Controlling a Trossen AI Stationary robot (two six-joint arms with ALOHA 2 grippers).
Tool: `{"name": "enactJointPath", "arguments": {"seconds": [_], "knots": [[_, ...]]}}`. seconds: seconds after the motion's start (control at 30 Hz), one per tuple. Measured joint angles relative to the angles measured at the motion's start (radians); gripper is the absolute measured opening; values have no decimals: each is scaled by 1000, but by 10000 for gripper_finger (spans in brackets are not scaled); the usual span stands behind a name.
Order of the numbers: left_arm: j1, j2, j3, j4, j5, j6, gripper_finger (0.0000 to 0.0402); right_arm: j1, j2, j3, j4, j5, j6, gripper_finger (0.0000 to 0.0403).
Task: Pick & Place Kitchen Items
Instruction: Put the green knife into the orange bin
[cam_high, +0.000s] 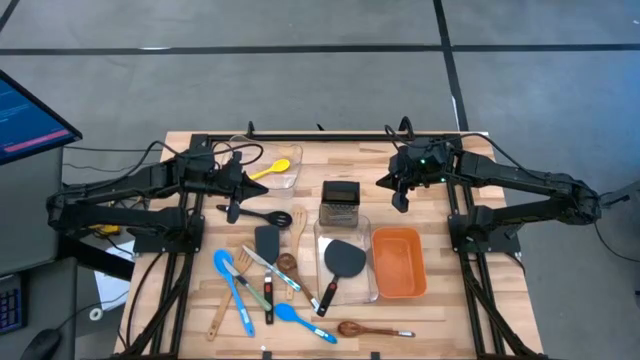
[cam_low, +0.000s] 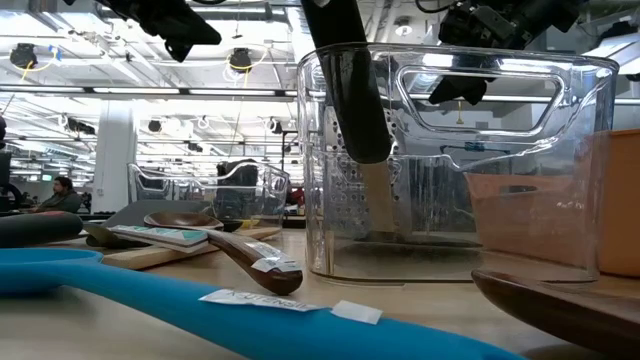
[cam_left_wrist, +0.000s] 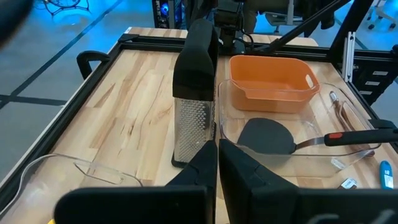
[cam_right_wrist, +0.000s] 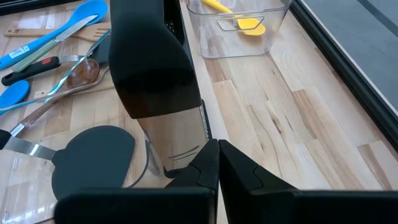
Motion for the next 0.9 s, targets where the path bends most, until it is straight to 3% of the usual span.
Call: {"name": "enactJointPath", "arguments": {"seconds": [0.47,0.9], "knots": [[-85,0,0,196,0,98,2,0,0,0,-1,0,0,1],[-252,43,1,209,-75,99,2,0,0,0,-1,0,0,1]]}}
